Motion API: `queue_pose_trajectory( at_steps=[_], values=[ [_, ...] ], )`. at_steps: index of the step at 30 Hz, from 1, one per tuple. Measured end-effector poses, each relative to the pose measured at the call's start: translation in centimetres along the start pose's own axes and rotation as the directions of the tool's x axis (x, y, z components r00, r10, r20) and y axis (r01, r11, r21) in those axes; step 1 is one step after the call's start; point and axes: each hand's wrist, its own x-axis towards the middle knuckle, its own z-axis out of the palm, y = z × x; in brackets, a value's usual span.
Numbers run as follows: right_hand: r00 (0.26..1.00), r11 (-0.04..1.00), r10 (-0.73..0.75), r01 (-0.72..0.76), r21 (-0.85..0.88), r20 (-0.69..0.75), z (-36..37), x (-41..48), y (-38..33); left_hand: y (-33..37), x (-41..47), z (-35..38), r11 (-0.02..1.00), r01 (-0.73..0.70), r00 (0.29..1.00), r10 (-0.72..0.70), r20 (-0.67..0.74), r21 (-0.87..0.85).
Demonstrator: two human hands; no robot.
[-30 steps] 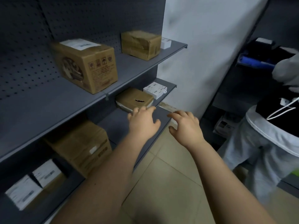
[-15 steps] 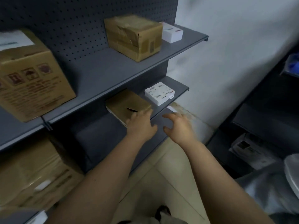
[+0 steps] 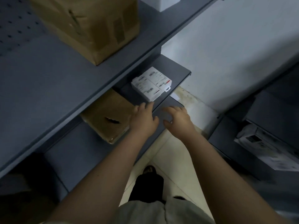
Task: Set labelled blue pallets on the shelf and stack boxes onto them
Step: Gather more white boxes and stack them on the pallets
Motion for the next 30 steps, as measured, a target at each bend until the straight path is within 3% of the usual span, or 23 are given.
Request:
queue_pose_trajectory(
  at_steps=[10, 15, 21, 24, 30],
  values=[
    [0.999, 0.998, -0.002, 0.000, -0.057, -0.036, 2.5, 13.4, 8.1, 0.5, 14.0, 6.7, 0.988, 0.093, 0.969, -0.118, 0.217, 0.122],
    [0.981, 0.994, 0.036, -0.015, -0.110, 0.188, 5.0, 21.0, 11.8, 0.3, 19.7, 9.5, 0.966, 0.198, 0.920, -0.242, 0.308, 0.167],
    [0.932, 0.984, 0.022, 0.043, -0.172, 0.361, 7.6, 27.9, 13.7, 0.2, 25.4, 12.9, 0.921, 0.350, 0.877, -0.386, 0.284, 0.172],
    [0.919, 0.979, -0.017, 0.096, -0.182, 0.395, 9.1, 29.7, 14.8, -0.2, 26.9, 14.8, 0.902, 0.421, 0.863, -0.430, 0.265, 0.093],
    [0.942, 0.967, -0.099, 0.167, -0.193, 0.321, 9.7, 26.8, 16.7, -1.5, 24.1, 17.6, 0.926, 0.374, 0.910, -0.377, 0.175, 0.047]
  ],
)
